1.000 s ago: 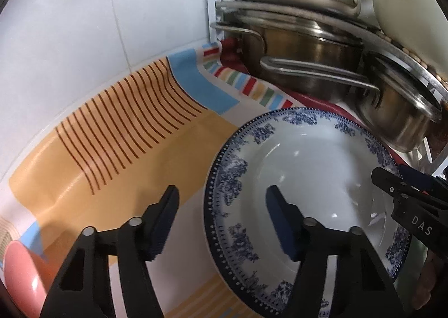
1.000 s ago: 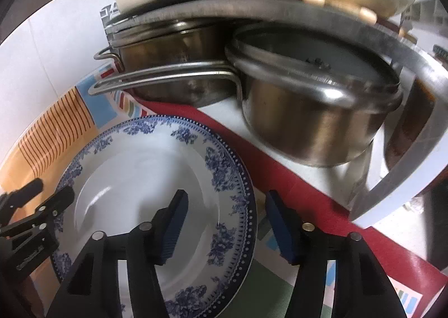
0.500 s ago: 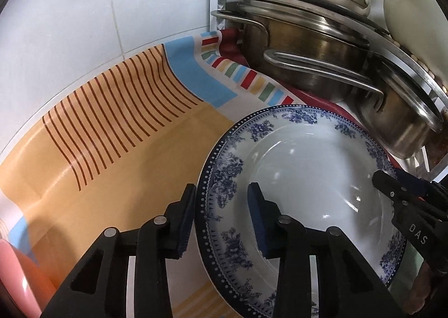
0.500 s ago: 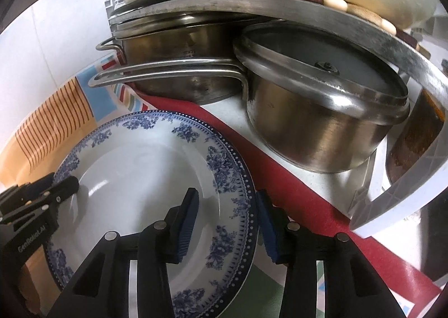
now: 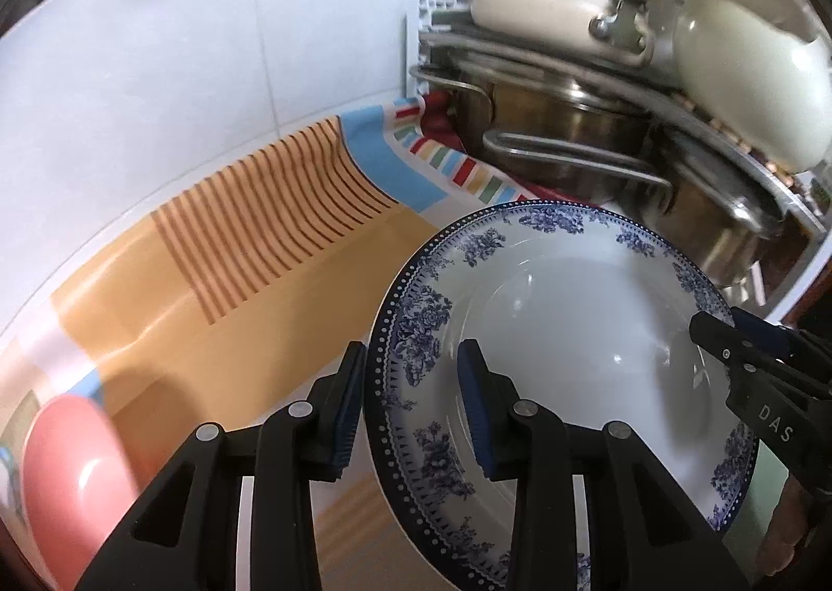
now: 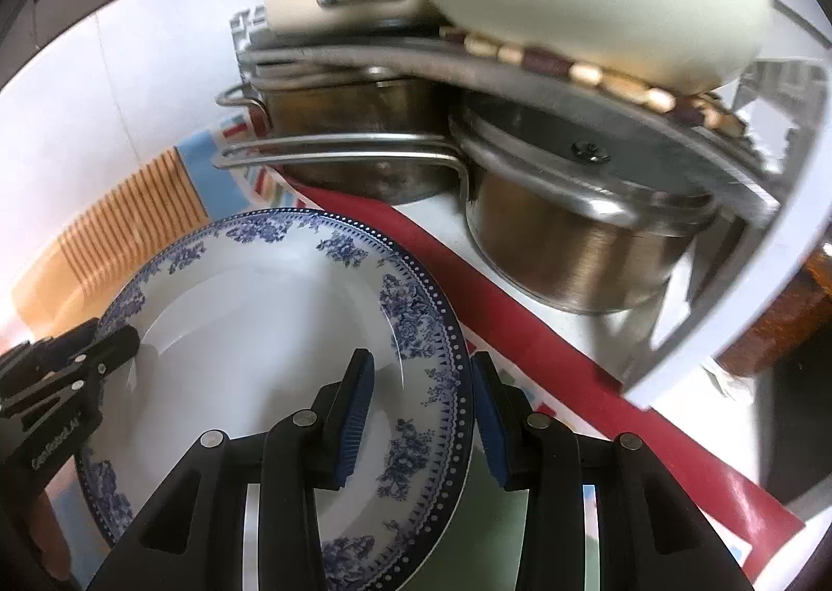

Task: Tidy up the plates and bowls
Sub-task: 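Lift and carry the blue-rimmed plate with both grippers toward the plate stack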

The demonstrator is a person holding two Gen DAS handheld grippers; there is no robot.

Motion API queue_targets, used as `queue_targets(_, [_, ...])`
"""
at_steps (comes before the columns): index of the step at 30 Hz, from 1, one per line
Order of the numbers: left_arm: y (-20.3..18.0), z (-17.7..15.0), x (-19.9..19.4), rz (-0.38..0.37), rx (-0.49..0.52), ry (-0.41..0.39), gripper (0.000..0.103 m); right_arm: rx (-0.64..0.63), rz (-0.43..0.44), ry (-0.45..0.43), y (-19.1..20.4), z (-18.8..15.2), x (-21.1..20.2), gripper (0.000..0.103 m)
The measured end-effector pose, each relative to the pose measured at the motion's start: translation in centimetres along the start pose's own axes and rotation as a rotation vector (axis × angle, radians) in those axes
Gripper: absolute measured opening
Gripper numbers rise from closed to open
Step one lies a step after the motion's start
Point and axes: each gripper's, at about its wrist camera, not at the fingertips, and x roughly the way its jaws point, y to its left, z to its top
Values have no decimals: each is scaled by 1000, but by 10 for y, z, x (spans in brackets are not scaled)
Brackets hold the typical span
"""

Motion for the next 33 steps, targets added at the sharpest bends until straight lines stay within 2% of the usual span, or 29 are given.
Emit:
queue_targets(18, [51,-58,-119,111,-127,-59,35,-118,86,-48,39,-36,-105,39])
queue_targets(33, [91,-131,-214,252,-255,-92,35,-228,219,-67,89,-82,-173,39])
